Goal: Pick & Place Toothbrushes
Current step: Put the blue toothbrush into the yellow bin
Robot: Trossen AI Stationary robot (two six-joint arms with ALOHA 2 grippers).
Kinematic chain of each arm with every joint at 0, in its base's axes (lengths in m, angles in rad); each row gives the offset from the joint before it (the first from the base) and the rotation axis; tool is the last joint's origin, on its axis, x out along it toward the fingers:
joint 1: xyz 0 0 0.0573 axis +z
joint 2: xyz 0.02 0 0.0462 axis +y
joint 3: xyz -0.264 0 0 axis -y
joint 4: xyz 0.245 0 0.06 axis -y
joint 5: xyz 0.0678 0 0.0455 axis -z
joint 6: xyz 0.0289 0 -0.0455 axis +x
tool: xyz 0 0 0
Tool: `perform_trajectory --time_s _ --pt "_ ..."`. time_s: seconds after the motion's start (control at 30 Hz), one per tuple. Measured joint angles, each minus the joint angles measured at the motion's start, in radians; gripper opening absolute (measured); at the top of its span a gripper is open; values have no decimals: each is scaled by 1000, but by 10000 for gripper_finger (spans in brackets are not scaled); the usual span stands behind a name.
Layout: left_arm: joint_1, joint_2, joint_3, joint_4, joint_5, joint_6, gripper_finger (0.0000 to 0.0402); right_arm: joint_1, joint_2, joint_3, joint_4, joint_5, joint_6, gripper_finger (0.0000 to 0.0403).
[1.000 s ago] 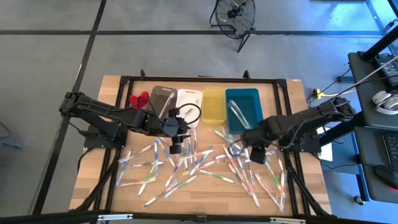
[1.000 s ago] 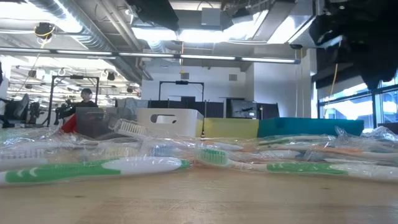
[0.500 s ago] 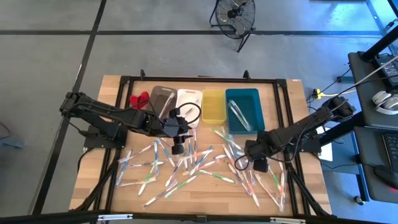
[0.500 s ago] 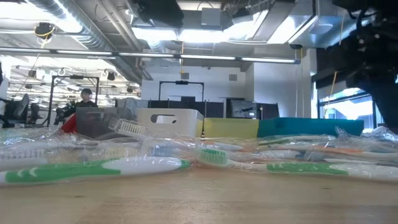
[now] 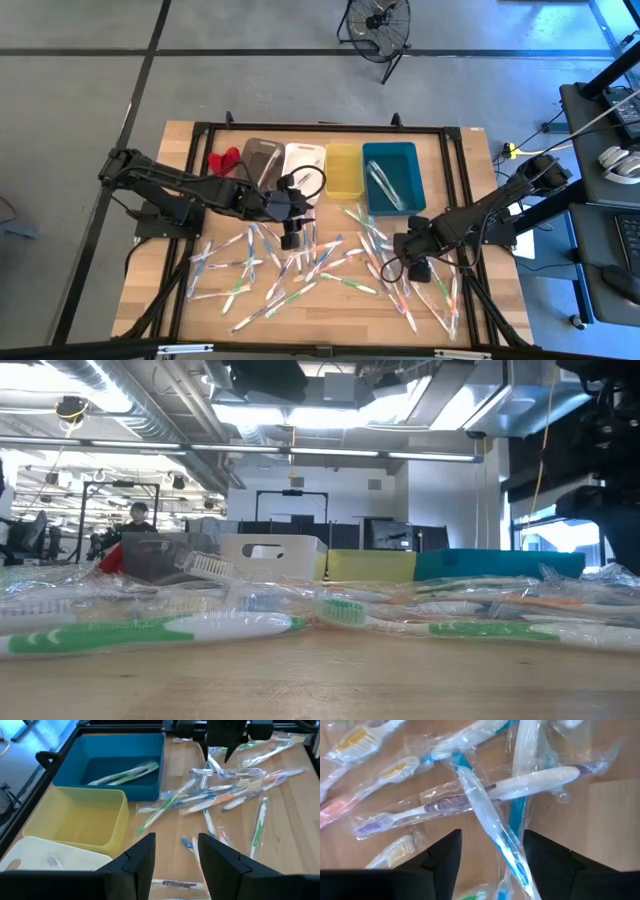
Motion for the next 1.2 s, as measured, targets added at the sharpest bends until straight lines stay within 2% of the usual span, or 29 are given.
perform_trajectory --time_s 0.13,0.53,0.9,1.2 --pt "0 0 0 0 31 1 143 6 0 -16 22 22 2 208" --pt "31 0 -1 35 27 63 143 6 1 -16 61 53 -60 195" --pt "69 0 -1 39 56 81 143 12 109 -14 85 34 -109 185" --pt "66 0 -2 35 60 62 143 12 126 -16 91 -5 -129 138"
